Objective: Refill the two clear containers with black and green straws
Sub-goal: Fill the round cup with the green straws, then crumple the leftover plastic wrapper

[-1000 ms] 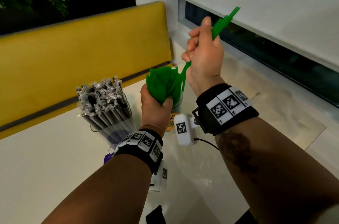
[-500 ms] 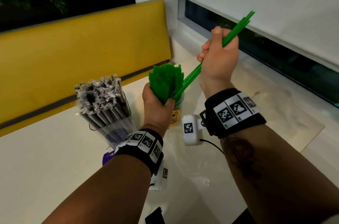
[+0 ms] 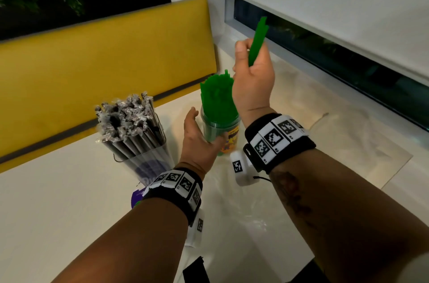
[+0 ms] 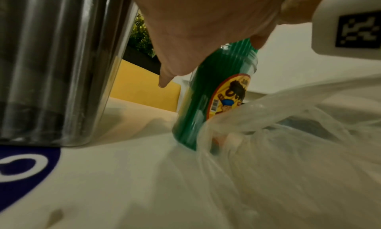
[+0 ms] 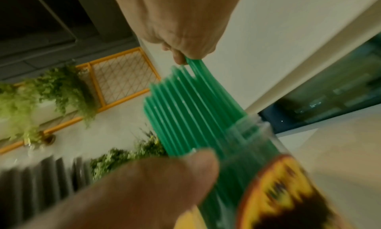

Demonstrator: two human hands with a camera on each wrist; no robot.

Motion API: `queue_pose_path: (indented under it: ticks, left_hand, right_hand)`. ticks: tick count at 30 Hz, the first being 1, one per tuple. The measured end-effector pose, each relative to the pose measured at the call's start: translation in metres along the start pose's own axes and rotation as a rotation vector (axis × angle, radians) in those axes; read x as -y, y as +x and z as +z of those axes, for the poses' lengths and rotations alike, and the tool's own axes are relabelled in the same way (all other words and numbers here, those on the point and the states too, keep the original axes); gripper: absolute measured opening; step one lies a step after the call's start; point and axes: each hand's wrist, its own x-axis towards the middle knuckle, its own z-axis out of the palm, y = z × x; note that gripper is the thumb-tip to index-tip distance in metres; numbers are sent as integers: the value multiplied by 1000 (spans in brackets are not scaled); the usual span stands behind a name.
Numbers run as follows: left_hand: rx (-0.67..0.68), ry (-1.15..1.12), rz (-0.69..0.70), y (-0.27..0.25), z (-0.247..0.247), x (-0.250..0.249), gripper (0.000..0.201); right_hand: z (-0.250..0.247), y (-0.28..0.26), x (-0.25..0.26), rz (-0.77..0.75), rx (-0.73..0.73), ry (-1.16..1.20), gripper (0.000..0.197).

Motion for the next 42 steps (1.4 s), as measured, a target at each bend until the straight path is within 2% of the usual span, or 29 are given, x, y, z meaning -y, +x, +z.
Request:
queue_pose_path:
  ticks: [2, 5, 8, 9, 10, 12, 13, 15, 16, 17, 20, 21, 23, 25, 27, 29, 30, 32, 33, 35, 36, 37, 39, 41, 42]
  left_hand:
    - [2, -59, -49, 2, 2, -6, 115]
    - [33, -150, 10, 13, 8, -17, 122]
    - [29, -175, 24, 29, 11, -25, 115]
    - [21, -169, 9, 34, 12, -22, 106]
    - [18, -153, -4, 37, 13, -21, 93]
    - [9, -109, -32, 41, 13, -15, 81]
    - [7, -96, -45, 41, 13, -14, 81]
    - [-2, -76, -32, 41, 14, -12, 83]
    - [-3, -69, -25, 40, 13, -13, 84]
    - [-5, -67, -20, 40, 13, -13, 84]
    - [4, -64, -27, 39, 11, -16, 78]
    - [10, -67, -30, 38, 10, -17, 77]
    - [18, -87, -15, 34, 10, -19, 77]
    - [24, -128, -2, 33, 9, -20, 74]
    - [33, -139, -21, 33, 11, -21, 73]
    - [35, -156, -83, 30, 11, -23, 79]
    - [16, -147, -119, 31, 12, -22, 89]
    - [-46, -51, -221, 26, 10, -23, 109]
    - [-97, 21, -273, 19, 6, -24, 103]
    - [-179, 64, -290, -4, -5, -23, 57]
    - [-153, 56, -287, -18, -11, -22, 36]
    - [-73, 40, -298, -30, -15, -19, 33]
    - [237, -36, -476, -52, -17, -22, 48]
    - [575, -88, -700, -66, -7, -30, 60]
    - [678, -115, -767, -69, 2, -33, 64]
  right_hand:
    - [2, -10, -10, 27, 65, -34, 16]
    - [-1, -21, -21, 53, 114, -57, 20]
    - [-6, -26, -18, 36, 199, -115, 17]
    - [-8, -24, -16, 25, 216, -138, 23]
    - [-11, -21, -10, -2, 220, -150, 37]
    - [-19, -7, 6, -157, 157, -101, 74]
    - [-24, 2, 17, -293, 124, -88, 82]
    - [-29, 24, 34, -562, 169, -212, 74]
    - [-28, 33, 36, -630, 251, -316, 68]
    - [-26, 38, 36, -615, 380, -419, 63]
    - [-25, 29, 8, -256, 802, -653, 60]
    - [-25, 21, -3, -171, 897, -693, 61]
    - [-27, 9, -15, -148, 944, -722, 61]
    - [-27, 4, -16, -215, 866, -662, 61]
    - [-29, 4, -14, -196, 837, -614, 61]
    - [-35, 4, -5, -36, 915, -552, 62]
    - [-40, 8, 4, 61, 915, -470, 63]
    - [-59, 22, 24, 202, 784, -273, 63]
    - [-72, 32, 34, 215, 669, -197, 61]
    - [-110, 54, 45, 250, 416, -57, 45]
    - [-131, 61, 44, 287, 328, -23, 35]
    - [-153, 64, 35, 335, 281, -36, 29]
    - [-186, 57, -2, 467, 318, -214, 28]
    - [-203, 30, -55, 606, 539, -625, 29]
    - [-204, 10, -76, 672, 690, -799, 37]
